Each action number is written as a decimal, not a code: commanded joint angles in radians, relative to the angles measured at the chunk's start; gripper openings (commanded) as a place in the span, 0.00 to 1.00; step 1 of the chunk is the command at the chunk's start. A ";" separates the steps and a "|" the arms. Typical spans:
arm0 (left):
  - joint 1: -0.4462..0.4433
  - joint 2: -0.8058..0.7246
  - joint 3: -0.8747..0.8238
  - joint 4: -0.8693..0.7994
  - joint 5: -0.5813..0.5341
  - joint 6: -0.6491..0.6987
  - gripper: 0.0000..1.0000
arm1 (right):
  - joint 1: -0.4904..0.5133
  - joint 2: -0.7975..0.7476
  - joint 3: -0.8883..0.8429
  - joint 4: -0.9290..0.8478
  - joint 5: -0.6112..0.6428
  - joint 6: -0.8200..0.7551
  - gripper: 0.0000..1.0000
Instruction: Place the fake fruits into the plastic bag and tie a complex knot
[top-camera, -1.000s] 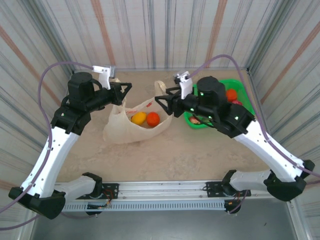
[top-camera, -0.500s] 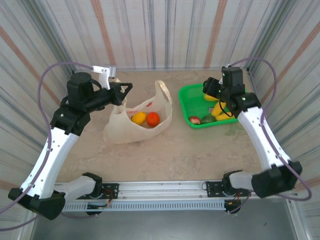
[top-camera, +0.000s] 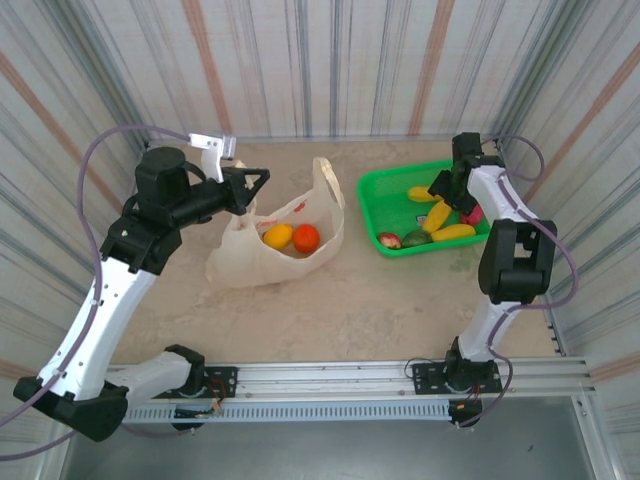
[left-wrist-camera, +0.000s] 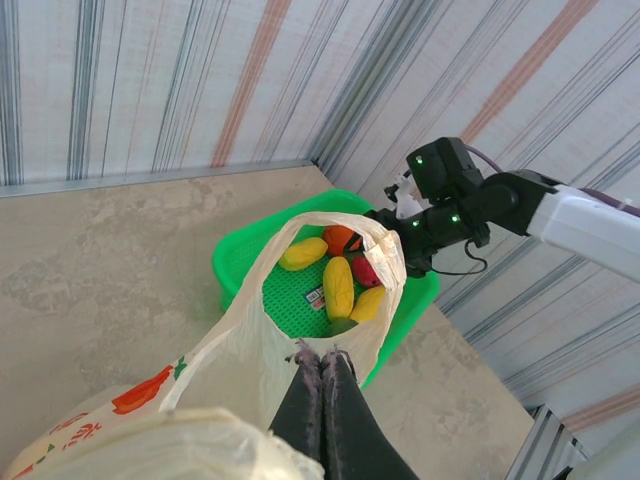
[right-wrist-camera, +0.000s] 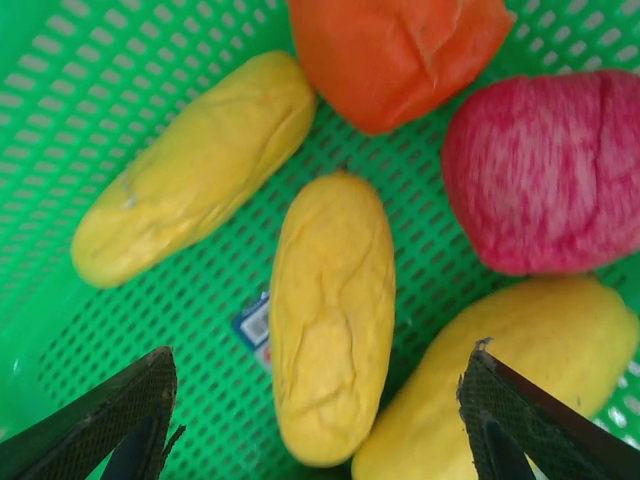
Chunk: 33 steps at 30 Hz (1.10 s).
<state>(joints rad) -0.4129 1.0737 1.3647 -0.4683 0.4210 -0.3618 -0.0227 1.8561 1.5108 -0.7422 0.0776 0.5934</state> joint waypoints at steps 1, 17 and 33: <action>-0.007 -0.030 0.003 0.006 -0.014 0.032 0.00 | 0.001 0.084 0.072 -0.064 -0.011 -0.016 0.77; -0.010 -0.042 0.026 -0.030 -0.029 0.044 0.00 | -0.002 0.253 0.118 -0.067 -0.084 -0.067 0.53; -0.009 -0.032 0.036 -0.033 -0.042 0.038 0.00 | 0.043 -0.267 -0.058 0.120 -0.138 -0.026 0.44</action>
<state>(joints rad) -0.4149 1.0523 1.3708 -0.5034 0.3901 -0.3367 0.0002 1.7287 1.4914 -0.6949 -0.0231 0.5453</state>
